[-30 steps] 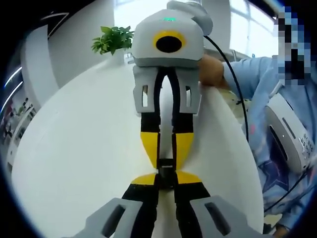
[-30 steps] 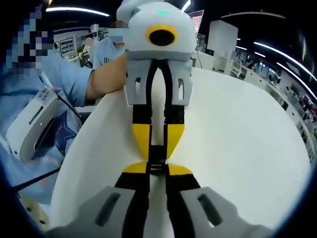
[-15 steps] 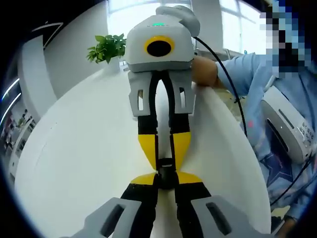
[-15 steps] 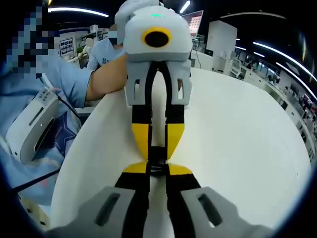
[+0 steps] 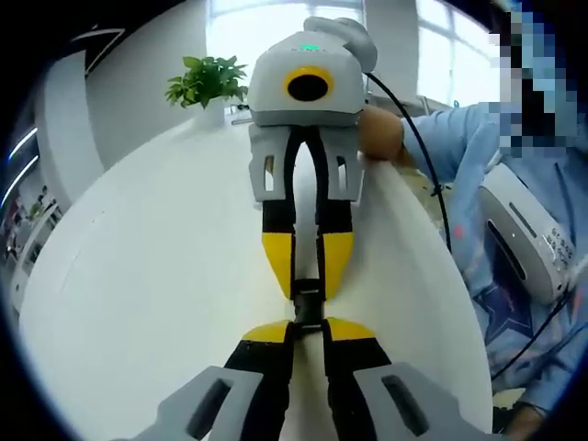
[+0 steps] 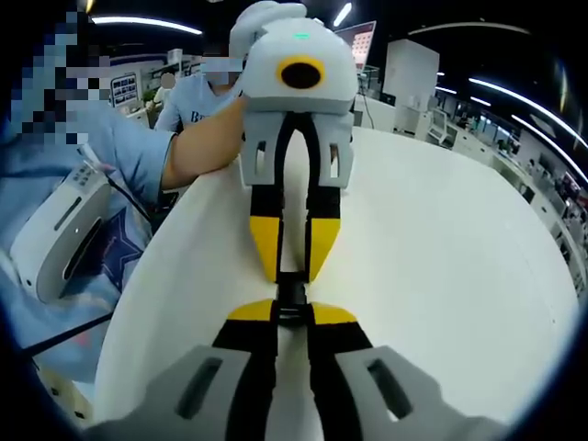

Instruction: Snap the two parts of the plastic buckle together until the buckle closes and remains connected.

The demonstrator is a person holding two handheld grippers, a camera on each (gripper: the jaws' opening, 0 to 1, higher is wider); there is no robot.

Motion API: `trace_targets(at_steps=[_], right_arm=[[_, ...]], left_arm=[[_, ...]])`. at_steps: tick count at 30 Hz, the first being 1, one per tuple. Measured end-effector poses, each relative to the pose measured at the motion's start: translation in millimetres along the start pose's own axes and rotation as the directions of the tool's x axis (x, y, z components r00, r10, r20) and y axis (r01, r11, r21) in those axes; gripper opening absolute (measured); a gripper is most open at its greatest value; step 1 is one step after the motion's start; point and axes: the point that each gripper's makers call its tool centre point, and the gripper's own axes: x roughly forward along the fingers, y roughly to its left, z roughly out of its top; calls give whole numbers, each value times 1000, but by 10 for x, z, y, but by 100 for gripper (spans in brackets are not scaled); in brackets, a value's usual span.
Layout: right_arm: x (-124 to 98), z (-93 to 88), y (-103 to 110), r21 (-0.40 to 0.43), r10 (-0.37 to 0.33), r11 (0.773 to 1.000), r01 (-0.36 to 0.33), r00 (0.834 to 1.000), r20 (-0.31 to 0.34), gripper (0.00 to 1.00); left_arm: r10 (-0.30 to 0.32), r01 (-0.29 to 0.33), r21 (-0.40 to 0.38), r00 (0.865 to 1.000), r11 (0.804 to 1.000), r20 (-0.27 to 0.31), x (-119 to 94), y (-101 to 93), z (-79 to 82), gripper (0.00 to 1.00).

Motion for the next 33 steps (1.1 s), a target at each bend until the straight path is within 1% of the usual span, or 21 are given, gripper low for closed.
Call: trace_targets(at_steps=[4,15,24,27,33], right_arm=[[0,4,-1,-7,4,1000,-4,1000,9,11],[6,8,-34,5,9,1000,-9,1000,27,11],[-31,-24,-120,27,-10,1000,8,999,54,11],[-30,-28,-148,32,-17,999,15,998,53,11],[-26,-30,-166,30,-22,999,20,998,53,11]], left_arm=[[-2,2,-2,1000,1000,4,-1,1,5,11],[-2,2,-1,1000,1000,14,-8,4,-8,11],[15,-14,-24,999,1000,48,18,107,-13,11],[19,-17,-29,998,999,57,25,133,1,11],[26,-24,-27,998,999,64,44,134,16,11]])
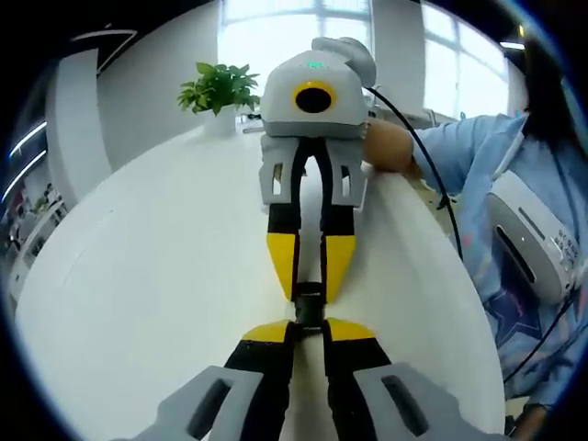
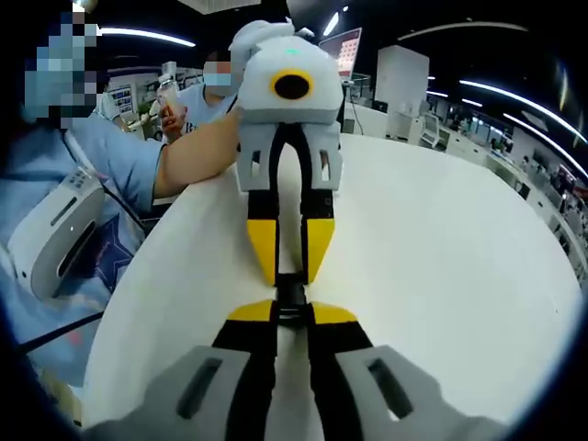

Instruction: Snap the two parts of the plastic buckle together until the buckle closes and remains connected.

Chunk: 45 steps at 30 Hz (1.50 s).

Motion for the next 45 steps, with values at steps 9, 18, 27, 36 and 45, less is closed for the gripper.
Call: trace_targets(at_steps=[9,18,27,36,45], right_arm=[[-1,-10,-23,6,10,1000,-10,1000,13,11],[2,-5,-28,3,11,1000,-11,1000,28,11],[4,-11,-10,-4,19,1000,-18,999,38,11],[7,-18,-8,-5,23,1000,-23,999,47,11],[1,-33,-62,5,16,1000,-16,998,64,11]], left_arm=[[11,-11,3,1000,1000,-5,-8,20,19,11],[15,-15,7,1000,1000,-7,-16,18,22,11],[18,-18,9,1000,1000,-7,-20,26,23,12],[13,-13,8,1000,1000,-1,-16,37,22,12],[21,-21,15,1000,1000,14,-6,75,34,12]])
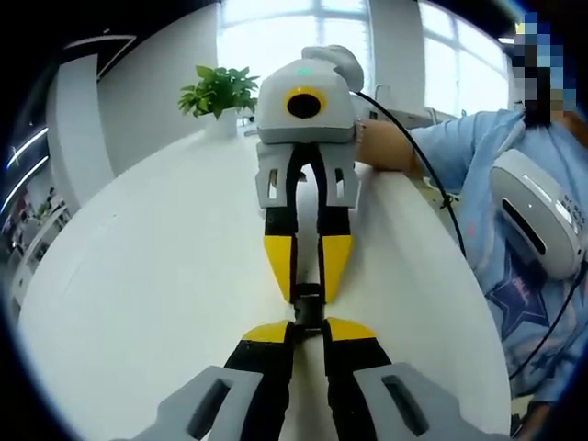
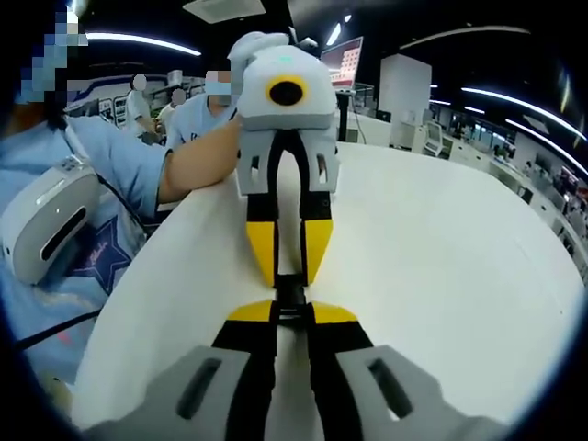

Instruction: Snap the two parts of the plastic buckle together until the buckle closes and remains connected.

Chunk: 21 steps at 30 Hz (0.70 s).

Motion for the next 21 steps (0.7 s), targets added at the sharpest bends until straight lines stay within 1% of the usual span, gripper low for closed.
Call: trace_targets(at_steps=[8,11,21], right_arm=[[-17,-3,-30,-1,-20,1000,20,1000,-6,11],[-36,-13,-59,-3,-32,999,32,999,-12,11],[-68,-25,-114,10,-44,999,44,999,-17,11]], left_arm=[[10,-10,-2,1000,1000,23,17,56,14,12],[13,-12,-12,999,1000,44,39,103,31,12],[17,-16,-17,998,1000,68,63,147,58,12]])
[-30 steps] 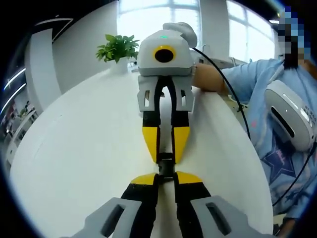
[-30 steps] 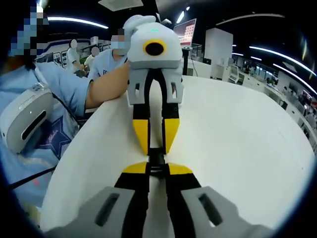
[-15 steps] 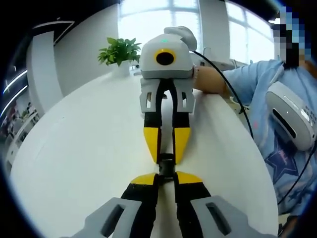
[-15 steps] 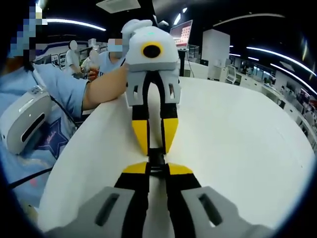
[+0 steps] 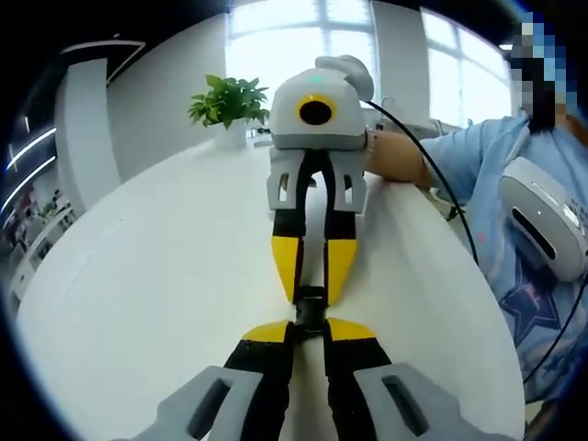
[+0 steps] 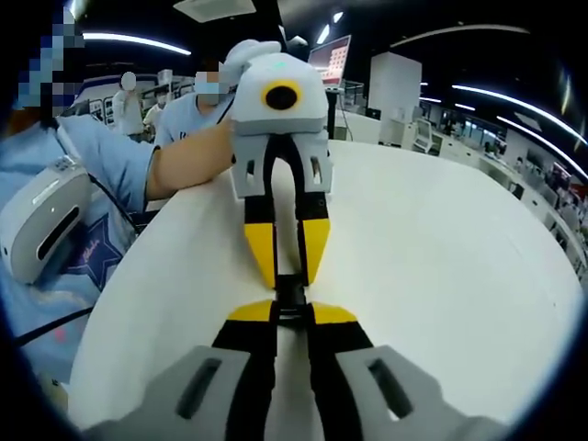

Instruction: Snap the two parts of the plastic buckle together until the buckle closes and remains connected.

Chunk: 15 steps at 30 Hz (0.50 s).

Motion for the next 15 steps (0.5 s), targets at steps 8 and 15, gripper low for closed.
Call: trace_targets(at_steps=[8,15], right_arm=[[-19,-19,-67,10,-10,1000,10,1000,2,11],[-5,-13,-143,10,-31,999,31,1000,1,11]], left_arm=[[8,-8,15,1000,1000,5,16,55,17,12],[-12,12,10,1000,1000,-21,16,167,33,12]])
